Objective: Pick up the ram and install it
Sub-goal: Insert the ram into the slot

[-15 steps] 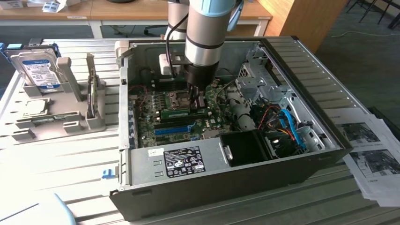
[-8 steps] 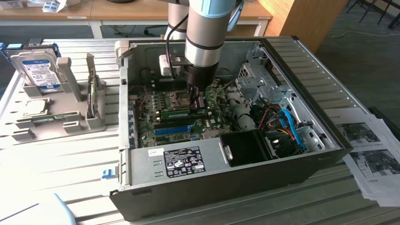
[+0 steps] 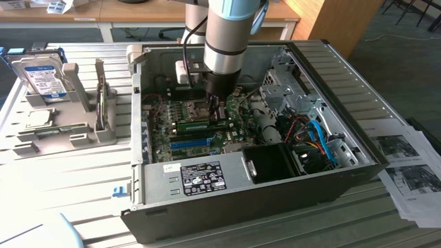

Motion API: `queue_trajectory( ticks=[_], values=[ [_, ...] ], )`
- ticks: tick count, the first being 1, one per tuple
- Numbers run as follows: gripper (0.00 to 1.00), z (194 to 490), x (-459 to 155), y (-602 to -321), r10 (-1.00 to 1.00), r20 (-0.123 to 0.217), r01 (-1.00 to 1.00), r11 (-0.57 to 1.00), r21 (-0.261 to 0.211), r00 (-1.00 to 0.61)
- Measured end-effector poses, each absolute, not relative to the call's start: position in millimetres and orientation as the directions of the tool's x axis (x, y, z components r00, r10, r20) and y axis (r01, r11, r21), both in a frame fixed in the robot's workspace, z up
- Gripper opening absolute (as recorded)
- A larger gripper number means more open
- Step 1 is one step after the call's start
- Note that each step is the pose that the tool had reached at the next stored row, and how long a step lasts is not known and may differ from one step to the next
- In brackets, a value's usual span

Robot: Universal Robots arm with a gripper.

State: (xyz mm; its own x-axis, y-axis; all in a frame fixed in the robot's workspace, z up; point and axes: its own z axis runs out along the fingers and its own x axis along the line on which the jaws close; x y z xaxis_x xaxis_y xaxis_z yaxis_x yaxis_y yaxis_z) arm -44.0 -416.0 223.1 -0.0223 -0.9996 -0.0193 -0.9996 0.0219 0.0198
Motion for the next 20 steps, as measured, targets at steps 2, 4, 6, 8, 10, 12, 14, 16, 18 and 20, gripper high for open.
queue_trajectory(
  ticks=[2, 4, 6, 8, 10, 12, 14, 16, 18, 20],
  values=[
    [0.11, 223.1, -44.1, -416.0, -1.0, -0.019, -1.0, 0.022, 0.02, -0.022],
    [0.11, 223.1, -44.1, -416.0, -1.0, -0.019, -1.0, 0.022, 0.02, -0.022],
    [0.11, 223.1, -44.0, -416.0, -1.0, -0.019, -1.0, 0.022, 0.02, -0.022],
    [0.11, 223.1, -44.0, -416.0, -1.0, -0.019, -1.0, 0.022, 0.019, -0.022],
    [0.12, 223.0, -44.0, -416.0, -1.0, -0.02, -1.0, 0.022, 0.02, -0.022],
    [0.18, 223.0, -44.0, -416.0, -1.0, -0.02, -1.0, 0.022, 0.02, -0.022],
    [0.18, 223.1, -44.0, -416.0, -1.0, -0.019, -1.0, 0.022, 0.02, -0.022],
    [0.18, 223.1, -44.0, -416.0, -1.0, -0.019, -1.0, 0.022, 0.02, -0.022],
    [0.18, 223.1, -44.1, -416.0, -1.0, -0.019, -1.0, 0.022, 0.02, -0.022],
    [0.18, 223.2, -44.0, -416.0, -1.0, -0.019, -1.0, 0.022, 0.02, -0.022]
  ],
)
